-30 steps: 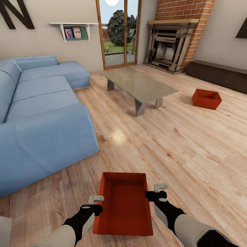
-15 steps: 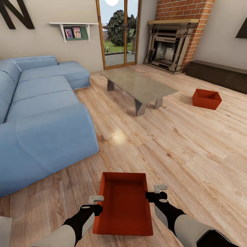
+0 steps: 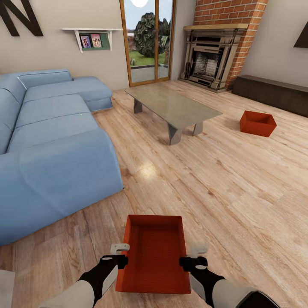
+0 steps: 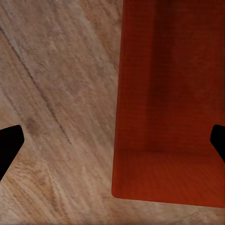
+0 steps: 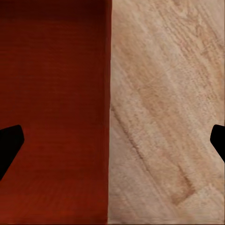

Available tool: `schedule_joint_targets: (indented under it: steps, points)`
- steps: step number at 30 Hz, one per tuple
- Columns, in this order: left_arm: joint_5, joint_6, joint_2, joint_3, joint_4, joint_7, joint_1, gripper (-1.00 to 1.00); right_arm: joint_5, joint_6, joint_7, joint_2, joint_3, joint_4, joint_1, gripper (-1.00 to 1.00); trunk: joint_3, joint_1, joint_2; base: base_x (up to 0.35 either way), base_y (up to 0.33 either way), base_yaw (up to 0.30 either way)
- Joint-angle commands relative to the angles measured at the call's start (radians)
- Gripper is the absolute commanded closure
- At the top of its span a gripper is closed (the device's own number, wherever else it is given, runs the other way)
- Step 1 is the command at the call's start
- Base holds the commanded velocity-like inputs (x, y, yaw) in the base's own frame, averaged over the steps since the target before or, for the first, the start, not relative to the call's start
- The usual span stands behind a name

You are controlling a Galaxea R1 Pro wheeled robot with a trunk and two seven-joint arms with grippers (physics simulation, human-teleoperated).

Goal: Move the two storage containers from the living room to the garage. In the garage, place one container on the floor and stack the other container on top of it (either order is fine).

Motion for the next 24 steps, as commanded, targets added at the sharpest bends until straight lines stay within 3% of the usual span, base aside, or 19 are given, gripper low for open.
schedule_joint_targets:
  steps: [1,6,15,24]
  points:
    - [0.003,0.005,0.0,-0.003,-0.002,0.004,0.0,-1.0,-0.005,-0.005,-0.002,0.013,0.009,0.002,0.006,-1.0,-0.001,0.0,0.0,0.0,0.0,0.0]
    - [0.003,0.004,0.0,-0.002,-0.002,0.004,0.0,-1.0,0.002,-0.016,-0.002,0.02,0.01,0.004,0.013,-1.0,-0.001,0.0,0.0,0.0,0.0,0.0]
    - [0.002,0.006,0.0,-0.003,-0.002,0.004,0.0,-1.0,0.002,-0.021,0.0,0.021,0.011,0.003,0.013,-1.0,-0.029,0.034,-0.063,0.0,0.0,0.0]
    - [0.002,0.005,0.0,-0.003,-0.002,0.005,0.0,-1.0,0.002,-0.021,0.01,0.024,0.01,0.004,0.013,-1.0,-0.029,0.034,-0.063,0.0,0.0,0.0]
